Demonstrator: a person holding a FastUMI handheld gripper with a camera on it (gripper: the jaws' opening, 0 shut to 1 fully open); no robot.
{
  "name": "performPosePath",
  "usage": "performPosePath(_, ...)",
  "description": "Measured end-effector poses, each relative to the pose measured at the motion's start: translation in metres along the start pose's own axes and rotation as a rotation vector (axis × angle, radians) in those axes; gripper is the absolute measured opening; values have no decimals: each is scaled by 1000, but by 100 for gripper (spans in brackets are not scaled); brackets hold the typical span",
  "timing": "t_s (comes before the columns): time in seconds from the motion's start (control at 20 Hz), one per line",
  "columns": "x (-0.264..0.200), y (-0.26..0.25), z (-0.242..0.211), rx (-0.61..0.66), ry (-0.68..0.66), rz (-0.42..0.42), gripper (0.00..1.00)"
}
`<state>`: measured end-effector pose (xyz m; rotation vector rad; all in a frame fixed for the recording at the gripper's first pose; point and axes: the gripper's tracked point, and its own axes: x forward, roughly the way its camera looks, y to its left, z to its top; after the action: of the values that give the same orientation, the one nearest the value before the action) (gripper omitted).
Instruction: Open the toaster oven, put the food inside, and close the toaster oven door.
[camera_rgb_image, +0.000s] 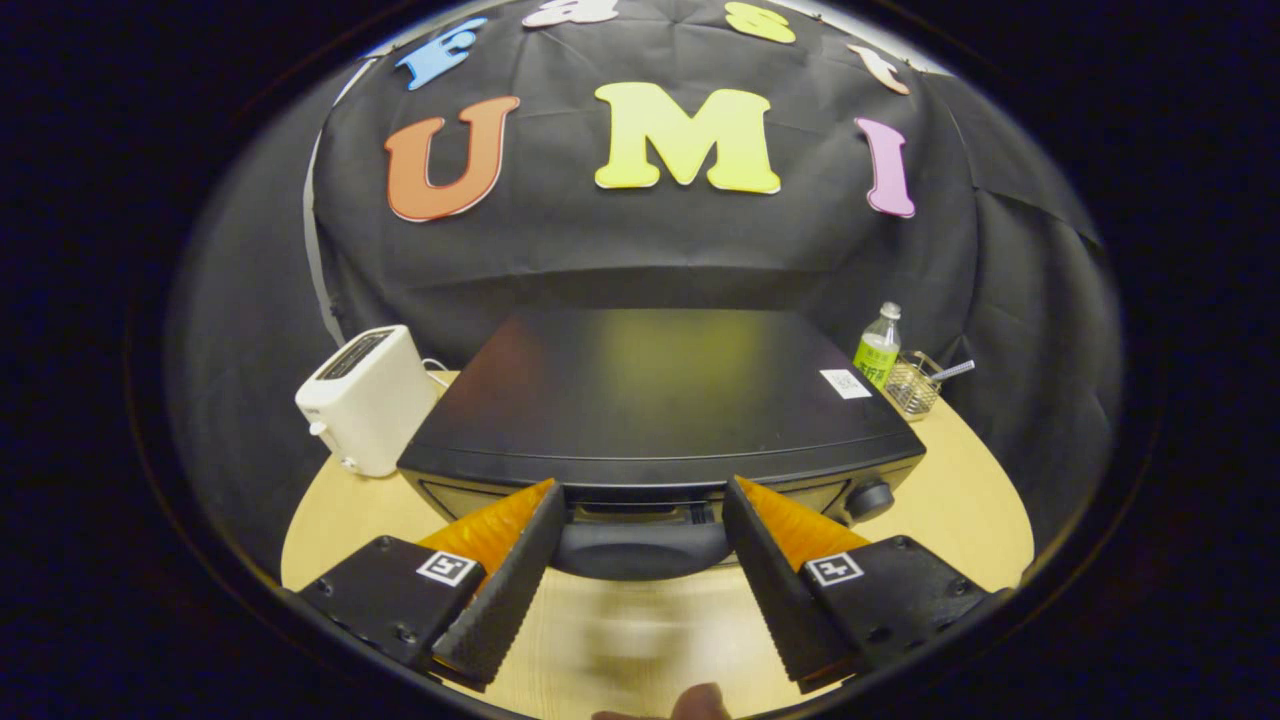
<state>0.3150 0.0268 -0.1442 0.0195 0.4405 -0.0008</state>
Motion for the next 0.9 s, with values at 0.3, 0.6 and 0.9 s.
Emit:
performPosePath(0.3,-19,-1,-27,56,87,12,100)
performPosePath(0.6,-41,-5,-60,-4,195,-4,100)
performPosePath(0.9,-56,-7,-121,38,383,-8,100)
